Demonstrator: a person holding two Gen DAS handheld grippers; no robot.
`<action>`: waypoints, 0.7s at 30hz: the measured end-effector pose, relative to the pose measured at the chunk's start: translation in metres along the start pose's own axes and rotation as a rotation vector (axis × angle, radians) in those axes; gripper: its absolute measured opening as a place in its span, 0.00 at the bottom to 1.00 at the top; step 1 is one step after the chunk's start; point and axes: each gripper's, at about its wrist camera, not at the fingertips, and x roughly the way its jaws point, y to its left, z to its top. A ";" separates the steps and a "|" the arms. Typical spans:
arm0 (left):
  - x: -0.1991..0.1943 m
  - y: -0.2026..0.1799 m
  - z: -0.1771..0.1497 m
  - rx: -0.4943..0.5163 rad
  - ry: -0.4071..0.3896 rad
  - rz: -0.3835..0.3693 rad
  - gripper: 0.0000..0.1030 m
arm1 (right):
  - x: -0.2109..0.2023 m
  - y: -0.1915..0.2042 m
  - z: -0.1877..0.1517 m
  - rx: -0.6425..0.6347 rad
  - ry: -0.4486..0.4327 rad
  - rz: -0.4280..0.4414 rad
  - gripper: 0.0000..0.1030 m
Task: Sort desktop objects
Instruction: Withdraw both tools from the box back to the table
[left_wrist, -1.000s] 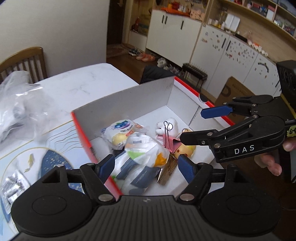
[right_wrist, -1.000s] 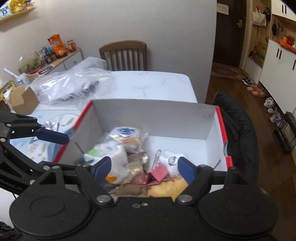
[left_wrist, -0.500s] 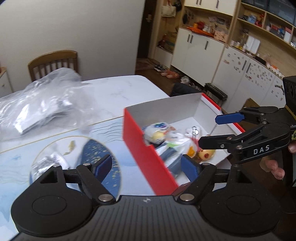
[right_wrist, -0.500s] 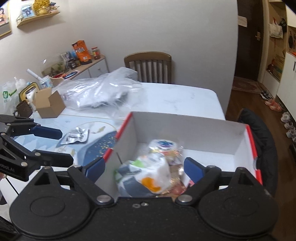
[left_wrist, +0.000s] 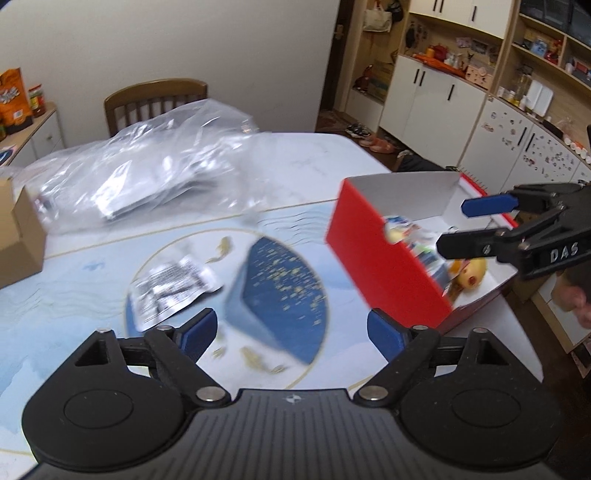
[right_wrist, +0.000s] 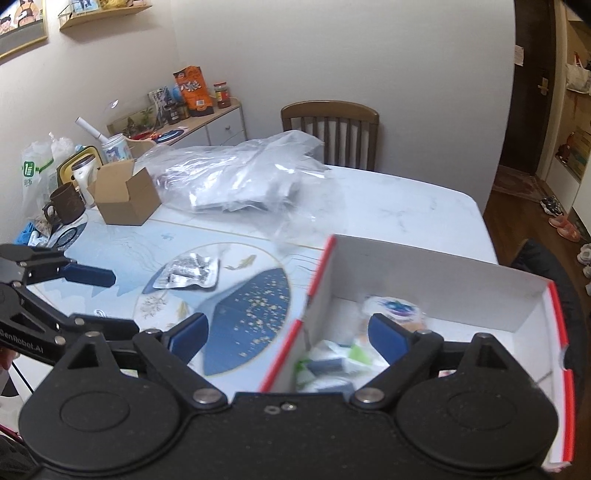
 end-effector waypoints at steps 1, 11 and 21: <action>-0.001 0.006 -0.003 -0.004 0.002 0.007 0.91 | 0.003 0.006 0.002 -0.006 0.000 0.001 0.92; -0.004 0.066 -0.032 -0.036 0.017 0.054 0.99 | 0.043 0.064 0.026 -0.057 0.024 0.017 0.94; 0.006 0.109 -0.062 -0.018 0.053 0.057 0.99 | 0.099 0.116 0.037 -0.107 0.076 0.007 0.94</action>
